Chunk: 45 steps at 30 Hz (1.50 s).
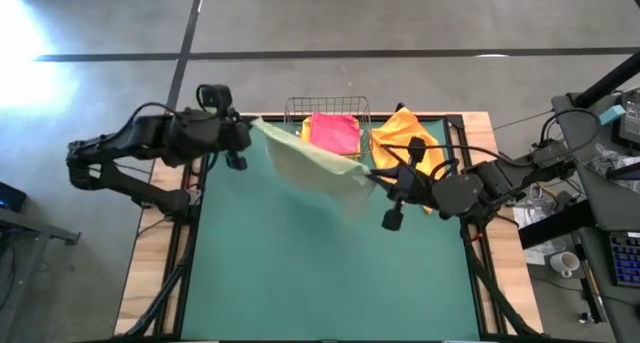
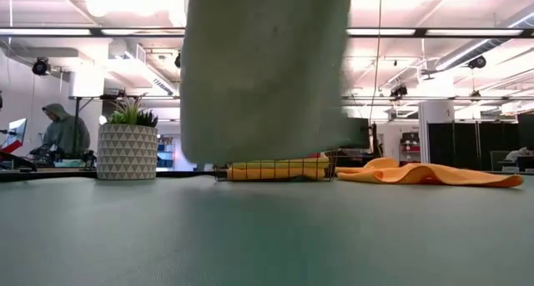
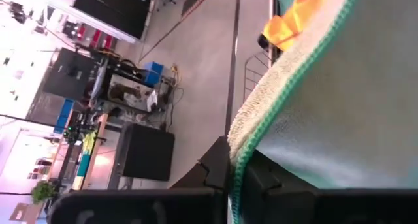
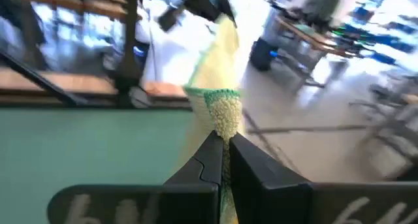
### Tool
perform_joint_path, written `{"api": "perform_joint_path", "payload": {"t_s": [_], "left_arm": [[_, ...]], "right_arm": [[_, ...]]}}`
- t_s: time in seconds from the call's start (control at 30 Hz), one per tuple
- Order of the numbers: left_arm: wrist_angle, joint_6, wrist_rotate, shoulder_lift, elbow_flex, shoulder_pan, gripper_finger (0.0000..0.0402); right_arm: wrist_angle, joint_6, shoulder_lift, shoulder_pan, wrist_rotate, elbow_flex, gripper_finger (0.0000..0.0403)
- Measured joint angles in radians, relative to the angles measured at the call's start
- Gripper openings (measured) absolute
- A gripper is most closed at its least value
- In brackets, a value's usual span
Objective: Fold microfiber towels
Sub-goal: Fold the green microfiber cloth
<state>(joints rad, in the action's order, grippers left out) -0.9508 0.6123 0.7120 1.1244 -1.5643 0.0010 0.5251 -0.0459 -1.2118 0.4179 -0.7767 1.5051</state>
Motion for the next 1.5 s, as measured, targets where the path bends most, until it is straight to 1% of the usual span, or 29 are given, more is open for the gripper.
{"api": "perform_joint_path", "payload": {"t_s": [0.03,0.07,0.17,0.23,0.27,0.43,0.53,0.63,0.7,0.9,1.03,1.17,1.23,1.27,1.3,1.33,1.43,1.5], "left_arm": [[-0.025,-0.002,0.000,0.011,-0.020,0.000,0.0000],[-0.044,-0.003,0.001,0.022,-0.035,0.000,0.0000],[-0.108,-0.018,0.000,0.045,-0.056,0.000,0.0000],[-0.152,-0.047,0.000,0.062,-0.060,0.000,0.0000],[-0.183,-0.060,0.000,0.069,-0.060,0.000,0.0000],[-0.307,-0.126,-0.004,0.118,-0.052,-0.001,0.0000],[-0.307,-0.123,-0.002,0.143,-0.055,0.000,0.0000],[-0.287,-0.081,0.001,0.168,-0.067,0.000,0.0000],[-0.286,-0.058,0.007,0.188,-0.081,0.000,0.0000],[-0.289,0.023,0.109,0.213,-0.123,0.007,0.0000],[-0.289,0.049,0.116,0.218,-0.181,0.008,0.0000],[-0.293,0.044,0.117,0.216,-0.239,0.008,0.0000],[-0.318,0.001,0.105,0.214,-0.258,0.007,0.0000],[-0.348,-0.038,0.079,0.214,-0.269,0.006,0.0000],[-0.388,-0.093,0.031,0.214,-0.278,0.004,0.0000],[-0.432,-0.161,-0.040,0.213,-0.284,0.004,0.0000],[-0.542,-0.379,-0.330,0.211,-0.277,0.002,0.0000],[-0.576,-0.495,-0.498,0.210,-0.261,-0.019,0.0000]], "right_arm": [[-0.005,0.000,0.000,-0.003,0.054,0.000,0.0008],[0.000,0.010,0.000,-0.006,0.081,0.000,0.0008],[0.013,0.093,-0.001,-0.005,0.024,-0.002,0.0008],[0.040,0.107,0.000,-0.008,0.078,-0.002,0.0008],[0.047,0.107,0.000,-0.008,0.087,-0.003,0.0008],[0.052,0.095,-0.002,-0.011,0.087,-0.044,0.0008],[0.054,0.078,-0.001,-0.024,0.036,-0.061,0.0008],[0.065,0.048,0.000,-0.043,-0.017,-0.071,0.0008],[0.077,0.026,0.001,-0.063,-0.034,-0.071,0.0008],[0.076,-0.056,0.022,-0.128,-0.039,-0.072,0.0008],[0.068,-0.104,0.036,-0.153,-0.038,-0.072,0.0008],[0.033,-0.112,0.050,-0.152,-0.029,-0.072,0.0008],[0.024,-0.095,0.053,-0.151,0.024,-0.072,0.0008],[0.020,-0.066,0.053,-0.150,0.064,-0.075,0.0008],[0.019,-0.029,0.052,-0.150,0.101,-0.082,0.0008],[0.021,0.013,0.051,-0.150,0.136,-0.093,0.0008],[0.013,0.150,0.051,-0.137,0.268,-0.149,0.0008],[-0.018,0.238,0.050,-0.109,0.317,-0.204,0.0008]]}}
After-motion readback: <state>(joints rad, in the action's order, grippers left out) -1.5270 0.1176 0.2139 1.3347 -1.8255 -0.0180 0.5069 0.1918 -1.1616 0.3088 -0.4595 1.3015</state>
